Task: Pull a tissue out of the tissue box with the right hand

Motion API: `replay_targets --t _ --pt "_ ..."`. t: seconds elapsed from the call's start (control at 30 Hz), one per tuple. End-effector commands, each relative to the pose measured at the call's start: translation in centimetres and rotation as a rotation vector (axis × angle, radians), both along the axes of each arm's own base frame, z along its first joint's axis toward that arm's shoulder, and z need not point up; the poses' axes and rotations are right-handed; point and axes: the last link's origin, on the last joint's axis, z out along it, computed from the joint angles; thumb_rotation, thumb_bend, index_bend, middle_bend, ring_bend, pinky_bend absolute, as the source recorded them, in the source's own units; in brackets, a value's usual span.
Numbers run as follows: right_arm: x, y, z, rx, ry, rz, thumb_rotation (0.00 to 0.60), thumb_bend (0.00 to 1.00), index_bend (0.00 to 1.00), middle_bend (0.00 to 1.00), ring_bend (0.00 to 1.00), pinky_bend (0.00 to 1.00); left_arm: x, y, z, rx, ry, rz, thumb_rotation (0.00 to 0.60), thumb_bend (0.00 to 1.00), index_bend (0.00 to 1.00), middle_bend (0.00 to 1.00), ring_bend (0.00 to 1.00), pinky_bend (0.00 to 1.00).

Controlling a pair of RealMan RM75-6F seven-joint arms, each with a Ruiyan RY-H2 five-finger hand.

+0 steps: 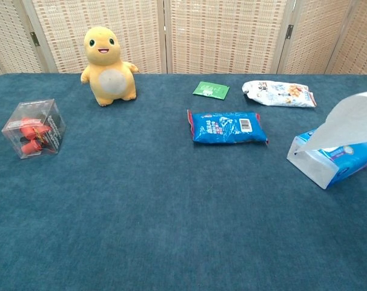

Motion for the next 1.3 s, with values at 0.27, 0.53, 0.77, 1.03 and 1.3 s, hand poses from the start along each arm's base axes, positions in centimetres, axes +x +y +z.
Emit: replay_targets --t 0.27,0.53,0.77,1.03,1.3 --pt "-4.0 2.6 -2.6 0.135 0.107 -0.103 0.600 0.29 0.66 0.51 0.16 0.11 0.1 -0.1 -0.2 -0.007 0.007 -0.003 0.600 0.25 0.00 0.00 0.00 0.14" --pt "-5.6 2.5 -2.2 0.194 0.164 -0.206 0.600 0.26 0.20 0.12 0.00 0.02 0.1 0.0 -0.4 -0.011 0.011 0.000 0.600 0.25 0.00 0.00 0.00 0.14" --pt "-5.7 2.6 -0.6 0.158 0.156 -0.223 0.600 0.24 0.01 0.00 0.00 0.00 0.0 0.0 -0.3 -0.009 0.010 -0.001 0.600 0.25 0.00 0.00 0.00 0.14" --pt "-5.6 2.6 1.3 0.042 0.143 -0.221 0.600 0.24 0.00 0.00 0.00 0.00 0.0 0.0 -0.4 -0.013 0.011 -0.001 0.600 0.25 0.00 0.00 0.00 0.14" --pt "-6.5 2.3 1.5 0.088 0.177 -0.295 0.600 0.14 0.00 0.00 0.00 0.00 0.1 0.0 -0.6 -0.016 0.015 -0.005 0.600 0.25 0.00 0.00 0.00 0.14"
